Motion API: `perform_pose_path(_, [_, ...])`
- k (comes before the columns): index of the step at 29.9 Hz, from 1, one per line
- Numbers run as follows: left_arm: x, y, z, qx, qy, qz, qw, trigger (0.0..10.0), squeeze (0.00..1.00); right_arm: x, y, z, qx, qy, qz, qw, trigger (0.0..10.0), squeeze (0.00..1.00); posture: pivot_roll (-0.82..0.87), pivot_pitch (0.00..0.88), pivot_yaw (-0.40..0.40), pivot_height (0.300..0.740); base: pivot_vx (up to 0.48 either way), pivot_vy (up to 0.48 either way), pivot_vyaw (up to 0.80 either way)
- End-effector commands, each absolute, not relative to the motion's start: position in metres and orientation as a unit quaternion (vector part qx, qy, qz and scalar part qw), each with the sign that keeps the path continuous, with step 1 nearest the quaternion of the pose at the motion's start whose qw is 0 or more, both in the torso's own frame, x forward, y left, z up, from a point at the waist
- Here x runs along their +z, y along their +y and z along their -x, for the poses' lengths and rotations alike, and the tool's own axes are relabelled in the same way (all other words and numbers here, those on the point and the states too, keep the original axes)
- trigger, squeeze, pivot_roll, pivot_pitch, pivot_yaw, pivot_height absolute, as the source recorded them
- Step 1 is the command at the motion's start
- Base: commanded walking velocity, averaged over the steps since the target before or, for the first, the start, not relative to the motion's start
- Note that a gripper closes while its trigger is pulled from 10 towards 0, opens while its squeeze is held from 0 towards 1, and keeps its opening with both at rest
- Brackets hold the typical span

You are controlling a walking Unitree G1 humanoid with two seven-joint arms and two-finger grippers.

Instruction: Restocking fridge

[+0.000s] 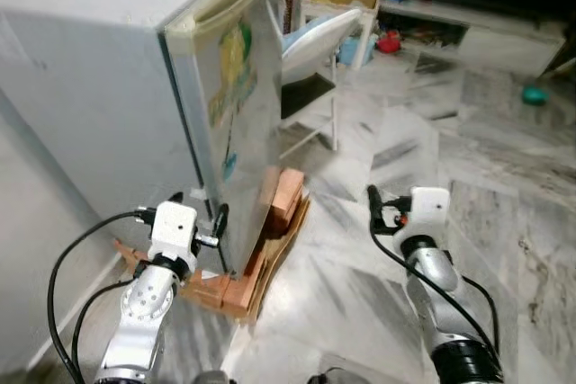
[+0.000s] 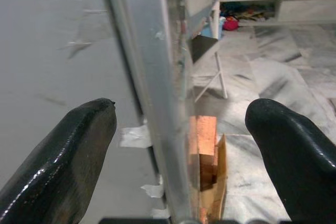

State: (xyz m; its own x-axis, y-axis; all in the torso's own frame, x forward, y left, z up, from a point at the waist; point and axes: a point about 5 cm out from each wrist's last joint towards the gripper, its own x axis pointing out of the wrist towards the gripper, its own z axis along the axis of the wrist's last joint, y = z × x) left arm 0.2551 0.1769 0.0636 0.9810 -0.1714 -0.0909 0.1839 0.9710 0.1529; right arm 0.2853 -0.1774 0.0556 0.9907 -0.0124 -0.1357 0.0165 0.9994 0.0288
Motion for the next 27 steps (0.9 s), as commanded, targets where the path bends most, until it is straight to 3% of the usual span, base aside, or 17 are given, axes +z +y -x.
perform_pose_path(1, [0.063,0.178,-0.258,-0.094,0.043,-0.077,0.992,10.0,0.0,0.056,-0.175,-0.285,-0.003,0.071,-0.016,0.997,10.0,0.0,0.05,0.0,-0.054,0.74,0.0,0.0,-0.8])
perform_pose_path(7, [0.065,0.177,-0.262,-0.091,0.04,-0.073,0.992,10.0,0.0,0.056,-0.176,-0.285,-0.004,0.068,-0.017,0.997,10.0,0.0,0.05,0.0,-0.055,0.74,0.0,0.0,-0.76])
perform_pose_path(18, [0.063,0.189,-0.279,-0.013,0.049,-0.069,0.996,10.0,0.0,0.057,-0.177,-0.284,-0.001,0.066,-0.012,0.998,10.0,0.0,0.03,0.0,-0.06,0.74,0.0,0.0,0.0])
perform_pose_path(27, [0.061,0.192,-0.273,-0.028,0.044,-0.055,0.997,10.0,0.0,0.058,-0.182,-0.282,0.0,0.065,0.008,0.998,10.0,0.0,0.03,0.0,-0.062,0.74,0.0,0.0,0.0])
